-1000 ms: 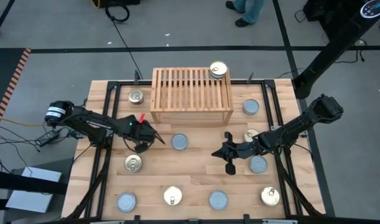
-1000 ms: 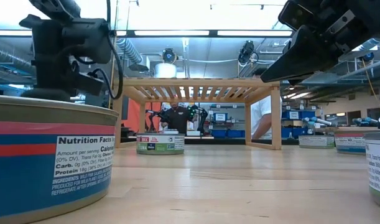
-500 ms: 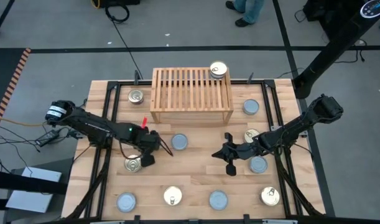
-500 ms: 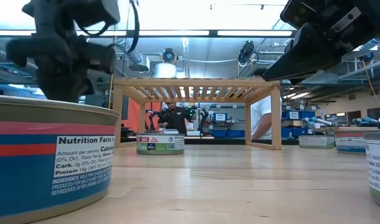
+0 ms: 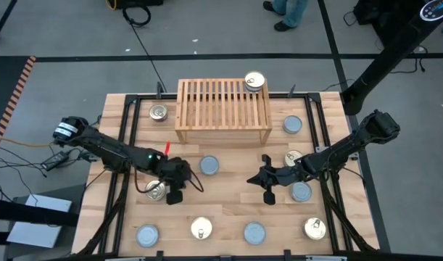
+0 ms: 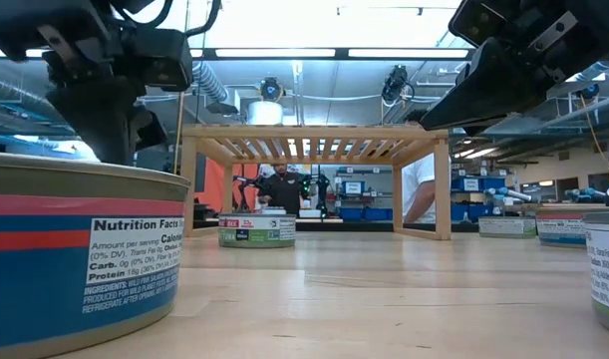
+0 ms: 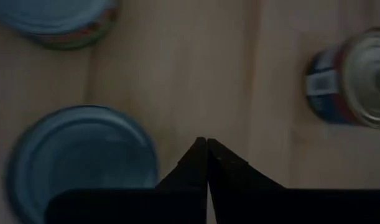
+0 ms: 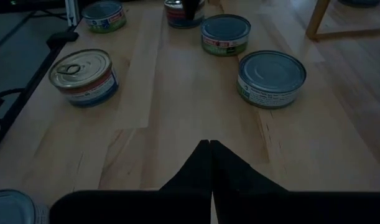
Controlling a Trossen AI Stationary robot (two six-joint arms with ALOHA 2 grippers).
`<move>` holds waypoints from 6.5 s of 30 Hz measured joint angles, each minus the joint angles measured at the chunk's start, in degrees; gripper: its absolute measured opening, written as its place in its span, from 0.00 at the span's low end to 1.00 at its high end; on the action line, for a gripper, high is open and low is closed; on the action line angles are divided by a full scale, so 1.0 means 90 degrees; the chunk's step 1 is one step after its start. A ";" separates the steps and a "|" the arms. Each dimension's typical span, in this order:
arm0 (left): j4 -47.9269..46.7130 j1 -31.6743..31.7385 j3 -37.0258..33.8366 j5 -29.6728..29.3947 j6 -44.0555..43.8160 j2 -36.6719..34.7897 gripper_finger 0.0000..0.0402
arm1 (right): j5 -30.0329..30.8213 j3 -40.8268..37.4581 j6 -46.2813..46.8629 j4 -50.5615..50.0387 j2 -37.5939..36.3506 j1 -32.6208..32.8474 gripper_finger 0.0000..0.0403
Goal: Stack canned seafood by type on shelf
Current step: Put the green tuna can on the shelf
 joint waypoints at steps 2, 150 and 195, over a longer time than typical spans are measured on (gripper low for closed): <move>-0.0069 -0.0065 0.0000 -0.0319 -0.0004 0.0000 0.07 | 0.0000 0.0000 0.0002 0.0004 0.0000 -0.0002 0.02; 0.4923 -0.0048 0.0157 -0.2370 0.1707 0.2459 0.00 | -0.1445 0.3167 -0.0639 -0.2063 0.3297 0.0294 0.02; 0.5579 -0.0178 0.0165 -0.1636 0.2082 0.3148 0.00 | -0.0008 0.3170 -0.0330 -0.1602 0.2878 0.0077 0.02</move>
